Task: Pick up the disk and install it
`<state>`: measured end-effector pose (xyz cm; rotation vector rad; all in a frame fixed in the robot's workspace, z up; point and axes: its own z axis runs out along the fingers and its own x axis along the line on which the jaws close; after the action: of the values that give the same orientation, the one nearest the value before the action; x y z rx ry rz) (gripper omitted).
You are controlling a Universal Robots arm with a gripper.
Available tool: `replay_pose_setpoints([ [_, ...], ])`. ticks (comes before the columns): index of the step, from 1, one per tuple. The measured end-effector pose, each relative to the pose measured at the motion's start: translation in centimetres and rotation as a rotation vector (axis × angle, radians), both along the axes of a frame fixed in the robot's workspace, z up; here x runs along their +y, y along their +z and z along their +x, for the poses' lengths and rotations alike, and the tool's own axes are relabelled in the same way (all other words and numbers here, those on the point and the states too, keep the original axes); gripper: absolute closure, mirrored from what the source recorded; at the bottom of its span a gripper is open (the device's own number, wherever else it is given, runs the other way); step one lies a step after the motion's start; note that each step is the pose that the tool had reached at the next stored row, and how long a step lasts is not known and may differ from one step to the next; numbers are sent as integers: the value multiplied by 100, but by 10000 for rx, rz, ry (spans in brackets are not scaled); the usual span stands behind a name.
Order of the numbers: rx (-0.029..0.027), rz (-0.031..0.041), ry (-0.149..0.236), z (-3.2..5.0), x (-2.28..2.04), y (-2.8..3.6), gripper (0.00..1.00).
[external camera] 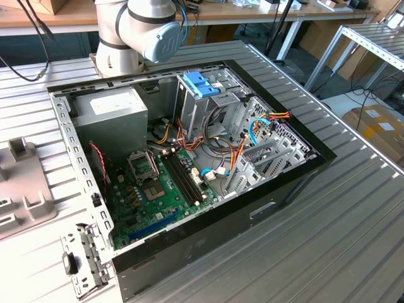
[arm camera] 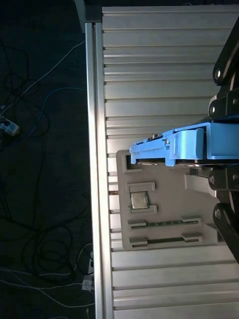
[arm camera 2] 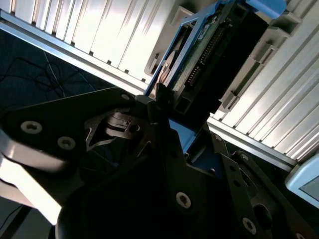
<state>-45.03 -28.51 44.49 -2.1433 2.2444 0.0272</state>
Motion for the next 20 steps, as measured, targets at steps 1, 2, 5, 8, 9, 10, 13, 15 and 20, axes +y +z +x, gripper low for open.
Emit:
replay_pose_setpoints([
  [1, 0, 0, 0, 0, 0, 6, 63],
  [2, 1, 0, 0, 0, 0, 12, 63],
  [5, 0, 0, 0, 0, 0, 32, 63],
  [8, 1, 0, 0, 0, 0, 49, 63],
  [9, 1, 0, 0, 0, 0, 55, 63],
  [10, 1, 1, 0, 0, 0, 64, 63],
  [13, 0, 1, 0, 0, 0, 87, 63],
  [15, 0, 1, 0, 0, 0, 96, 63],
  [20, 1, 1, 0, 0, 0, 123, 63],
])
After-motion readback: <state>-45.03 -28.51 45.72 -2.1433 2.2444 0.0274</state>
